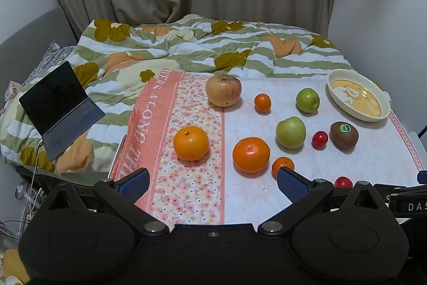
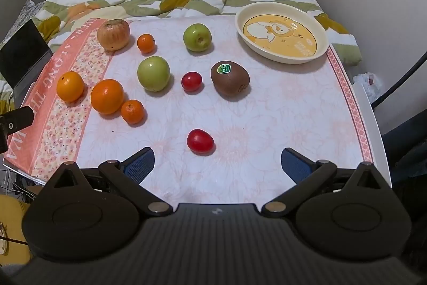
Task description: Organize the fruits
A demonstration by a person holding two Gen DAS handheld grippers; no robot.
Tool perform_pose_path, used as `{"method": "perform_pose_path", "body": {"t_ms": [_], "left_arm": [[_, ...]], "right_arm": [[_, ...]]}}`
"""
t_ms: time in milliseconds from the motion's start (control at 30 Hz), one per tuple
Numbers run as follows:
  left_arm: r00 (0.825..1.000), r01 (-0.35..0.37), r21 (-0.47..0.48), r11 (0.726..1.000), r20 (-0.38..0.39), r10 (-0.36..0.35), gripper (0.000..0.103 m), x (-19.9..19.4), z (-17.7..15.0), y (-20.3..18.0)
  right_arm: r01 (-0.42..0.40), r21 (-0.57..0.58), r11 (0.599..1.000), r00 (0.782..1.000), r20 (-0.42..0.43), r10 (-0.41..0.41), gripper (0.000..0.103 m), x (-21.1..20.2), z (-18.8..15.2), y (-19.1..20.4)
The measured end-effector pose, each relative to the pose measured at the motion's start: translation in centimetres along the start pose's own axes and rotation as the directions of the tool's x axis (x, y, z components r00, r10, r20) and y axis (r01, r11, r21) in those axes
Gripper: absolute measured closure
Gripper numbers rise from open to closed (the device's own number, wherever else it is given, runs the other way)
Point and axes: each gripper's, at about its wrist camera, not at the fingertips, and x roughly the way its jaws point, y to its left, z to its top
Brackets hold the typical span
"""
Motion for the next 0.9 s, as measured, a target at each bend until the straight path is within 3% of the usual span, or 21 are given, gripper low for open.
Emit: {"method": "perform_pose_path", "body": {"t_ms": [900], "left_arm": [[1.0,0.002,-0.004,1.0,0.001,-0.002,0.0,-0.1,-0.29,0.09]], "right_arm": [[0.004,-0.002,1.0,1.0,-0.002,-0.004,0.0,-0.07,0.07,-0.31]]}}
